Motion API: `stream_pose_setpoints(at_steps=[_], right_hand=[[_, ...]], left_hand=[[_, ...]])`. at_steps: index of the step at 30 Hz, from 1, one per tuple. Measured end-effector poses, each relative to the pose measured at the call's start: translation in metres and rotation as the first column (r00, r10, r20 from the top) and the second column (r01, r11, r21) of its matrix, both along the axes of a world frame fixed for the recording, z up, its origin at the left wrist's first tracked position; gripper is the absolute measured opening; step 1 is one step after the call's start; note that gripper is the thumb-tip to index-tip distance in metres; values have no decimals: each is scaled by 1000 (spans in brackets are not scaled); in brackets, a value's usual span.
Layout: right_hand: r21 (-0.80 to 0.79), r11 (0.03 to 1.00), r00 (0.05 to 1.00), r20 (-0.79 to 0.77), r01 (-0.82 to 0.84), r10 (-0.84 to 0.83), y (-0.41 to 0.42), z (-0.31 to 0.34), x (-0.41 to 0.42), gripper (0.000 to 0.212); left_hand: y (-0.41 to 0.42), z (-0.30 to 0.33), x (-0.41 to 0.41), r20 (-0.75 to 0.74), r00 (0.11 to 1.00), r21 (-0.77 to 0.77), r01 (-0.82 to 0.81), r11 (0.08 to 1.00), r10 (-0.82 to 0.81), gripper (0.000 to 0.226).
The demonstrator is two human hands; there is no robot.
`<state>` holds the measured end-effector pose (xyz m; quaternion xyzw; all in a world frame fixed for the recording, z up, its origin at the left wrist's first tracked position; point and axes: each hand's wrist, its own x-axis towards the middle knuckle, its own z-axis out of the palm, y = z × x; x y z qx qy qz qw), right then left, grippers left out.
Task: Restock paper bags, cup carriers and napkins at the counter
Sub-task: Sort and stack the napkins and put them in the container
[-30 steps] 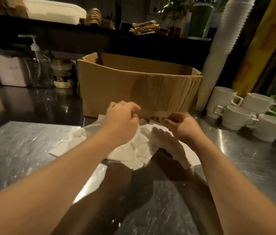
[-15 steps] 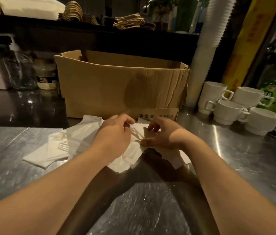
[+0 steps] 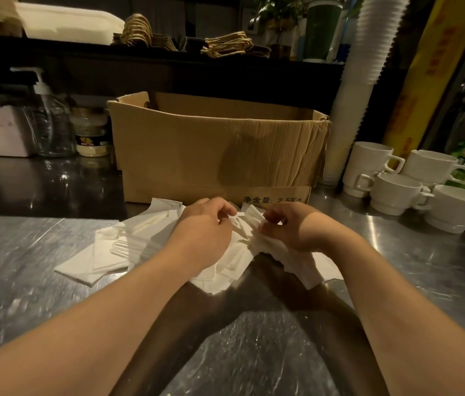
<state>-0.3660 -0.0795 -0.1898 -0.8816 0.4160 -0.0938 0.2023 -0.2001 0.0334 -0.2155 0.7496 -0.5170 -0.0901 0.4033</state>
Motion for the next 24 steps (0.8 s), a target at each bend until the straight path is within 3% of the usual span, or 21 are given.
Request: stream_pose_setpoints(at_steps=[12, 19, 24], right_hand=[[-45, 998, 997, -51, 54, -56, 5, -3, 8, 34], [-43, 998, 991, -129, 34, -39, 10, 2, 14, 52], [-151, 980, 972, -179, 128, -155, 11, -1, 19, 36]], left_hand=[[-1, 0, 2, -6, 1000, 25, 20, 999, -20, 21], [-1, 1, 3, -34, 999, 21, 35, 999, -34, 21], [0, 2, 2, -39, 999, 18, 30, 999, -30, 19]])
